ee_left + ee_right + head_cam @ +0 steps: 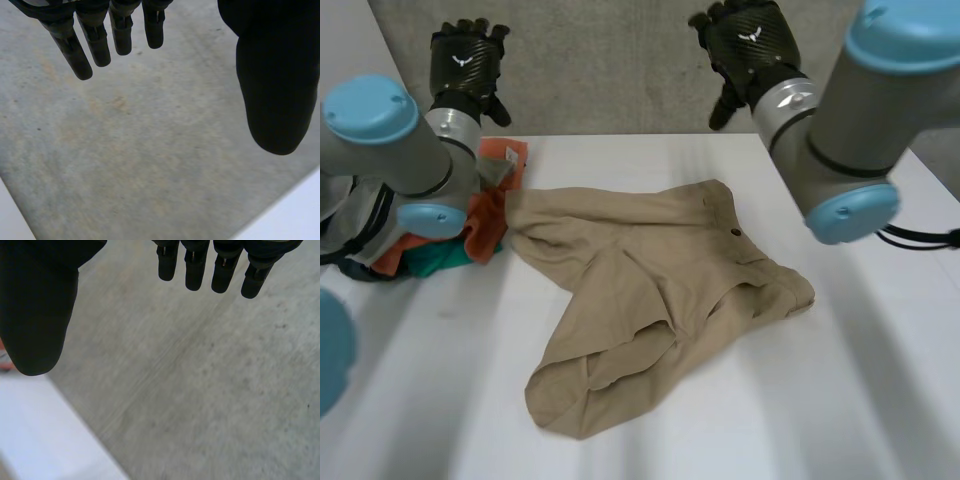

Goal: Fold the laundry.

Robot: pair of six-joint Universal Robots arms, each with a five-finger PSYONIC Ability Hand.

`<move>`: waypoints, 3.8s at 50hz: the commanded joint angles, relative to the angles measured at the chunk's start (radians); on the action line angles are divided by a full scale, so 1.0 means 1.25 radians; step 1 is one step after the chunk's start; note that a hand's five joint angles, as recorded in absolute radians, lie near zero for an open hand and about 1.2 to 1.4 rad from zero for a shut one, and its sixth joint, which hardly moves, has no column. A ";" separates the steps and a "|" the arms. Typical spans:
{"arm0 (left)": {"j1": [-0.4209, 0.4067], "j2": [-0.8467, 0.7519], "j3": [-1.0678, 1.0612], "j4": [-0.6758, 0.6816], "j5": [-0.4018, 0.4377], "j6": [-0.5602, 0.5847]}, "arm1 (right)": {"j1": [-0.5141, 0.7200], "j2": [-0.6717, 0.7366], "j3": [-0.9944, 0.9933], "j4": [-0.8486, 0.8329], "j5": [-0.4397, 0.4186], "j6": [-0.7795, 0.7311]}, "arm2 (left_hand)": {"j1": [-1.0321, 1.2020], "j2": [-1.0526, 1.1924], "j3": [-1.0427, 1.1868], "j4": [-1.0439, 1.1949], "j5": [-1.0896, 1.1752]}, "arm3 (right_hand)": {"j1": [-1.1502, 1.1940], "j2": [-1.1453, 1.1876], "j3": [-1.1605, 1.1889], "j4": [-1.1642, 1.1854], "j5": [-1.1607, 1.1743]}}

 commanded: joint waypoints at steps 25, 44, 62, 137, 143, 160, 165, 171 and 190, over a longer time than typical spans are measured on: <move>-0.325 0.150 -0.664 0.115 0.128 0.043 | -0.136 -0.234 0.901 -0.223 -0.126 -0.118 | 0.315 0.301 0.298 0.305 0.303 | 0.004 0.015 0.018 0.018 0.010; -0.089 0.266 -0.756 0.125 0.001 0.214 | -0.157 -0.236 0.904 -0.287 -0.124 -0.178 | 0.954 0.941 0.938 0.945 0.943 | 0.076 0.087 0.090 0.091 0.082; -0.052 0.458 -0.887 0.115 0.068 0.270 | -0.156 -0.228 0.899 -0.270 -0.184 -0.177 | 0.161 0.147 0.145 0.152 0.149 | 0.257 0.268 0.272 0.272 0.263; -0.111 0.926 -0.799 -0.127 0.077 0.079 | -0.157 -0.586 0.404 0.290 -0.149 -0.169 | 0.954 0.941 0.938 0.945 0.943 | 0.937 0.949 0.952 0.952 0.944; -0.063 0.804 -0.714 -0.165 0.125 0.079 | -0.167 -0.478 0.278 0.382 -0.139 -0.171 | 0.954 0.941 0.938 0.945 0.943 | 0.937 0.949 0.952 0.952 0.944; -0.035 0.261 -0.179 -0.123 0.154 0.085 | -0.165 -0.038 -0.042 0.241 -0.005 -0.114 | 0.954 0.941 0.938 0.945 0.943 | 0.937 0.949 0.952 0.952 0.944; -0.037 0.211 0.029 0.090 0.146 0.064 | -0.163 -0.013 -0.190 0.006 0.035 -0.005 | 0.954 0.941 0.938 0.945 0.943 | 0.937 0.949 0.952 0.952 0.944; -0.034 0.214 0.050 0.223 0.127 0.013 | -0.163 -0.071 -0.176 -0.184 0.041 0.032 | 0.954 0.941 0.938 0.945 0.943 | 0.937 0.949 0.952 0.952 0.944; -0.046 0.325 -0.521 0.170 0.123 0.035 | -0.134 -0.003 0.165 -0.014 0.004 -0.047 | 0.954 0.941 0.938 0.945 0.943 | 0.937 0.949 0.952 0.952 0.944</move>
